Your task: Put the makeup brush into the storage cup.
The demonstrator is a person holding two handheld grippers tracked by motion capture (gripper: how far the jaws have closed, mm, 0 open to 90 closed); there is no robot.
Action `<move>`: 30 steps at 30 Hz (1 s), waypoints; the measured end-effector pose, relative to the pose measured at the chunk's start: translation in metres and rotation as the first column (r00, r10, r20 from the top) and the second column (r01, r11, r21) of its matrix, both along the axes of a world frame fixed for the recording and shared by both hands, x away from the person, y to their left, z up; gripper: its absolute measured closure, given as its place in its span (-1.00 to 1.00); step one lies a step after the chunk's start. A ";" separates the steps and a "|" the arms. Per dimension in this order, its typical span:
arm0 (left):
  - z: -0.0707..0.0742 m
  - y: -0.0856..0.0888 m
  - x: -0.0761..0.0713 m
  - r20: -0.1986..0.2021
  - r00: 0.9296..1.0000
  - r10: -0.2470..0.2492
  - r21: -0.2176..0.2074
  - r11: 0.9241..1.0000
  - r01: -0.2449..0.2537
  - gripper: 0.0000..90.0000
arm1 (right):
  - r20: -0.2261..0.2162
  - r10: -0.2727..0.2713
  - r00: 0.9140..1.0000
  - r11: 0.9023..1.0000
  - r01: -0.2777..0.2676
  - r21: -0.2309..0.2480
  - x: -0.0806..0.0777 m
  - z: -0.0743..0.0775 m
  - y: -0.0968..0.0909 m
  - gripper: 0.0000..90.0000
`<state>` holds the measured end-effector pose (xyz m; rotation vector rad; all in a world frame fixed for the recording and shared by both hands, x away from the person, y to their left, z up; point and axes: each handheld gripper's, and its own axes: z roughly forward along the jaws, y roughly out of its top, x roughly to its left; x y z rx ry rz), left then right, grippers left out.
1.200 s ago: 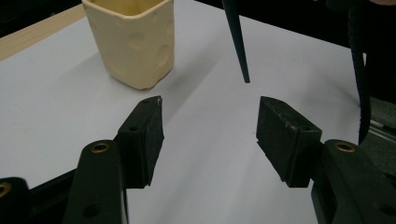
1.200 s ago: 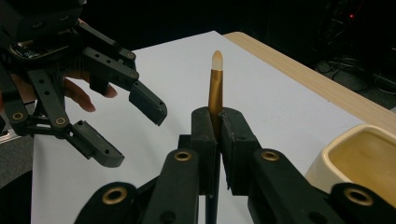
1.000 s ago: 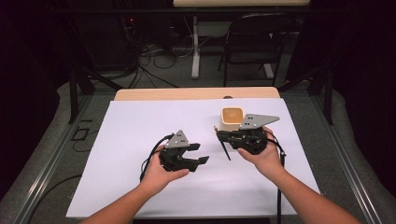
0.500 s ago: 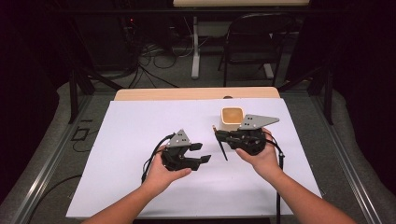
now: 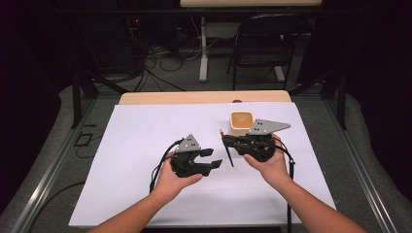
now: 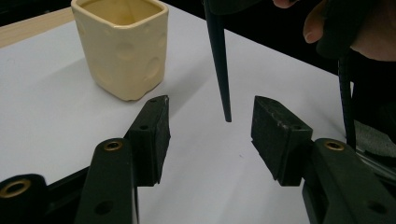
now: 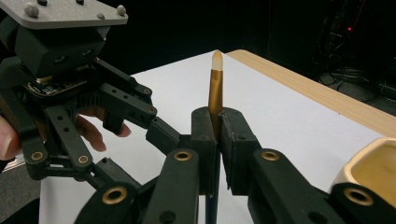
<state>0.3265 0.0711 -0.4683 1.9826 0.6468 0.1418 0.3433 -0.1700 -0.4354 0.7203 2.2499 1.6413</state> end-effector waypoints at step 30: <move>-0.004 -0.010 0.003 -0.021 1.000 0.015 -0.015 1.000 -0.015 0.14 | 0.006 -0.030 1.000 0.999 0.030 0.036 -0.003 -0.003 0.003 0.87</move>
